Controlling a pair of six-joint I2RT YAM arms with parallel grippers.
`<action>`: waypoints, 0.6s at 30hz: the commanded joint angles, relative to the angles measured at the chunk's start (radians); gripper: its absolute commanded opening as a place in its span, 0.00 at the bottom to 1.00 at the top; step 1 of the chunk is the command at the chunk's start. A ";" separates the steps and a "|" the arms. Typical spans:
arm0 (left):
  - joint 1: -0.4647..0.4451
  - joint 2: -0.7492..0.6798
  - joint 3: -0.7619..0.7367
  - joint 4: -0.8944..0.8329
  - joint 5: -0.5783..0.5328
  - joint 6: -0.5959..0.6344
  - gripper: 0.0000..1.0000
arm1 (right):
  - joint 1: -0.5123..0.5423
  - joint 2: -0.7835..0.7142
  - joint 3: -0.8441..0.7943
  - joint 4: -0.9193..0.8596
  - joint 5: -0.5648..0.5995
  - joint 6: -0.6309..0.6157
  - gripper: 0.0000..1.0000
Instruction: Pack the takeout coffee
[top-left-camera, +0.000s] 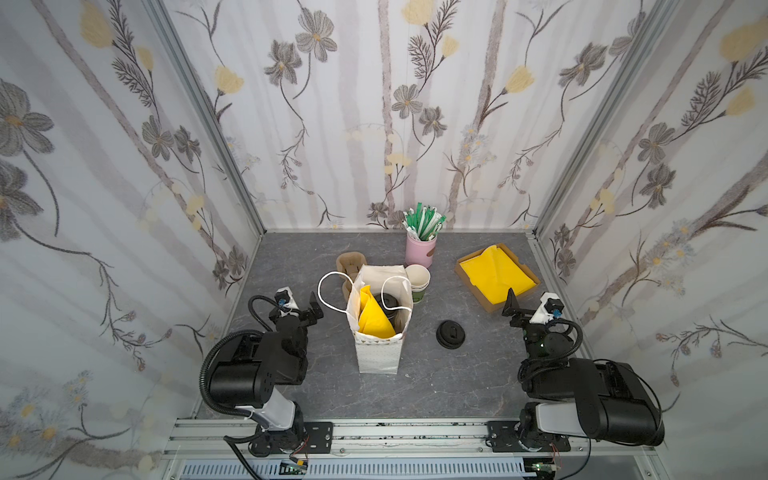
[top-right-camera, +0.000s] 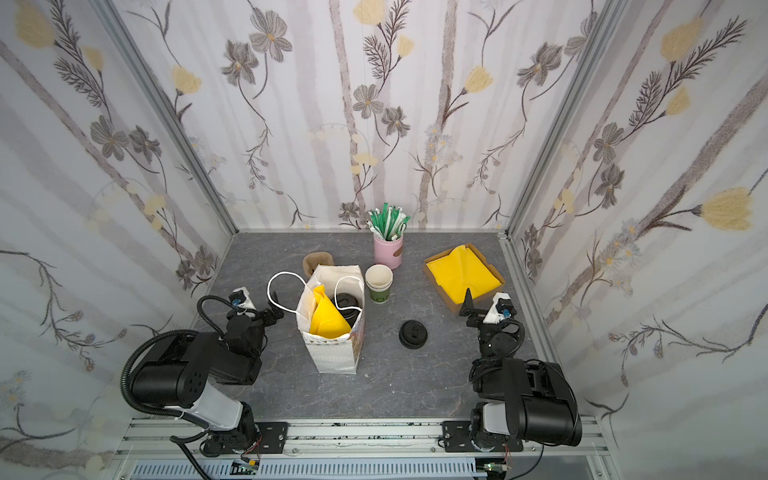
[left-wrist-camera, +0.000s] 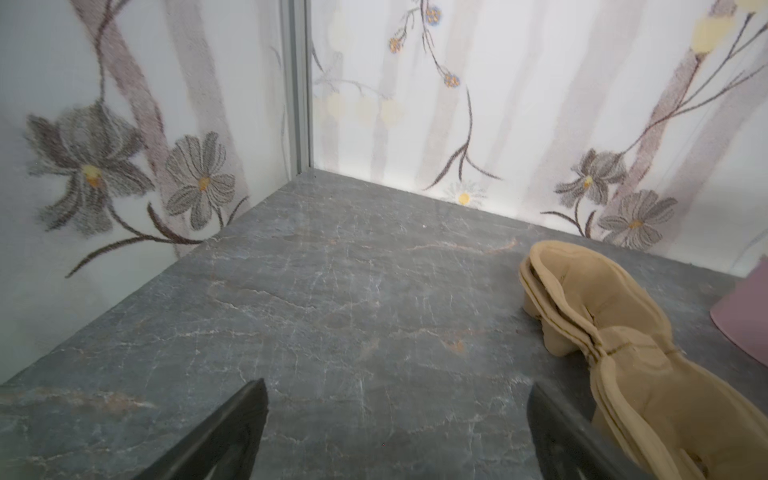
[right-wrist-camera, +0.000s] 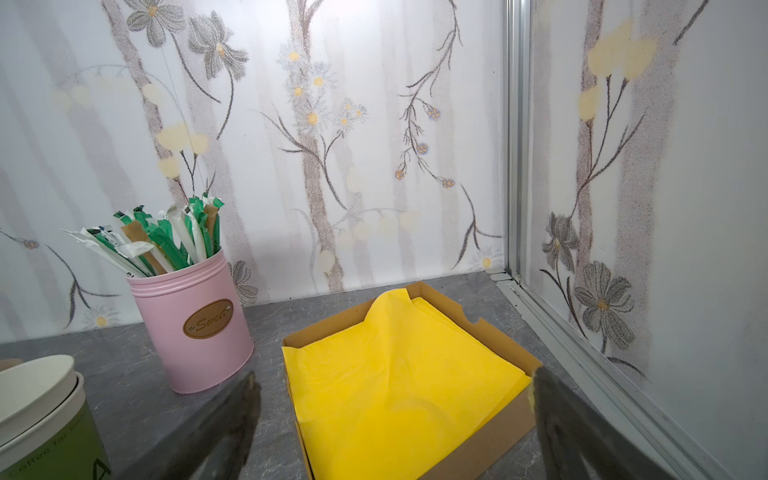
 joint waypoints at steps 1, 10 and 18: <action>-0.019 0.004 0.031 0.024 -0.076 0.006 1.00 | 0.002 -0.002 0.014 0.027 0.014 -0.015 1.00; -0.020 0.005 0.032 0.019 -0.075 0.005 1.00 | 0.058 -0.009 0.166 -0.270 -0.094 -0.129 1.00; -0.019 0.004 0.033 0.019 -0.075 0.005 1.00 | 0.059 -0.007 0.168 -0.274 -0.094 -0.132 1.00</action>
